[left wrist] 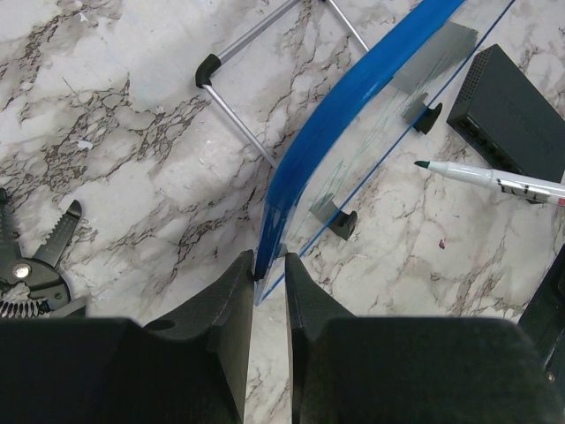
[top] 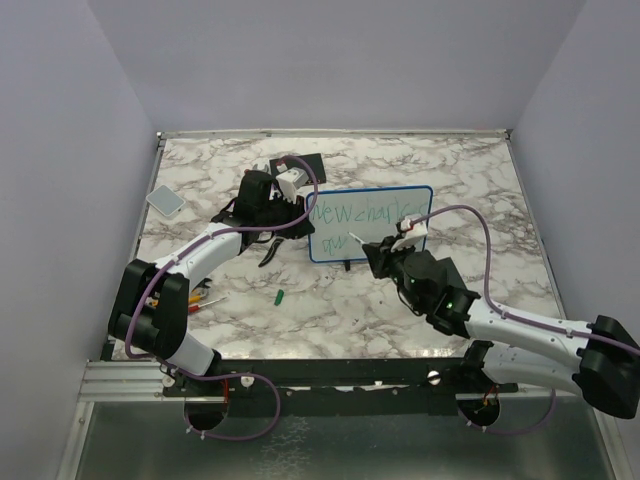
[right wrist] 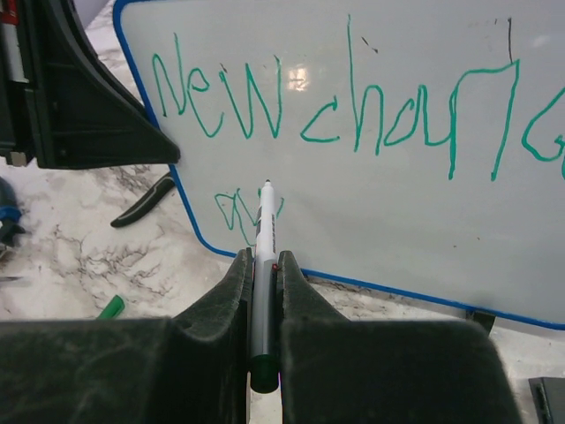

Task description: Write a sentence on the whiteboard

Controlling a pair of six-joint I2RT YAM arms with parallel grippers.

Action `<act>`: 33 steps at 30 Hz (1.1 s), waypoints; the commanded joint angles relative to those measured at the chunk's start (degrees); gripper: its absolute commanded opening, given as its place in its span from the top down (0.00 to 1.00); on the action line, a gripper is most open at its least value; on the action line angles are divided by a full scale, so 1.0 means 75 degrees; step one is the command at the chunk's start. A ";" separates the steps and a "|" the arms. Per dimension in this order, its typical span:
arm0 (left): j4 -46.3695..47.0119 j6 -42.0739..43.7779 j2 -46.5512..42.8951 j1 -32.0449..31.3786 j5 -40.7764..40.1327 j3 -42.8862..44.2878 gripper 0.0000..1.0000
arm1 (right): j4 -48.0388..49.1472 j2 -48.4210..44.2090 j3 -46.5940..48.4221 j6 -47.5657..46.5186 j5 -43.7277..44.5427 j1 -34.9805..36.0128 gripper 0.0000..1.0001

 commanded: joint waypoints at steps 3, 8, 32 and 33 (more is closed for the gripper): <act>0.0002 -0.0042 -0.0213 -0.0044 -0.0059 0.0137 0.80 | -0.0474 0.0266 -0.0165 0.0280 0.0518 -0.0019 0.99; -0.0001 -0.0045 -0.0229 -0.0047 -0.0059 0.0137 0.80 | -0.0334 0.0438 -0.0219 0.0314 0.0646 -0.0019 0.99; 0.0002 -0.0044 -0.0249 -0.0052 -0.0054 0.0125 0.80 | 0.0156 0.1006 0.0011 -0.0139 0.0420 -0.0019 0.99; 0.0002 -0.0043 -0.0248 -0.0055 -0.0048 0.0125 0.80 | 0.0106 0.1075 0.0021 -0.0094 0.0339 -0.0013 0.99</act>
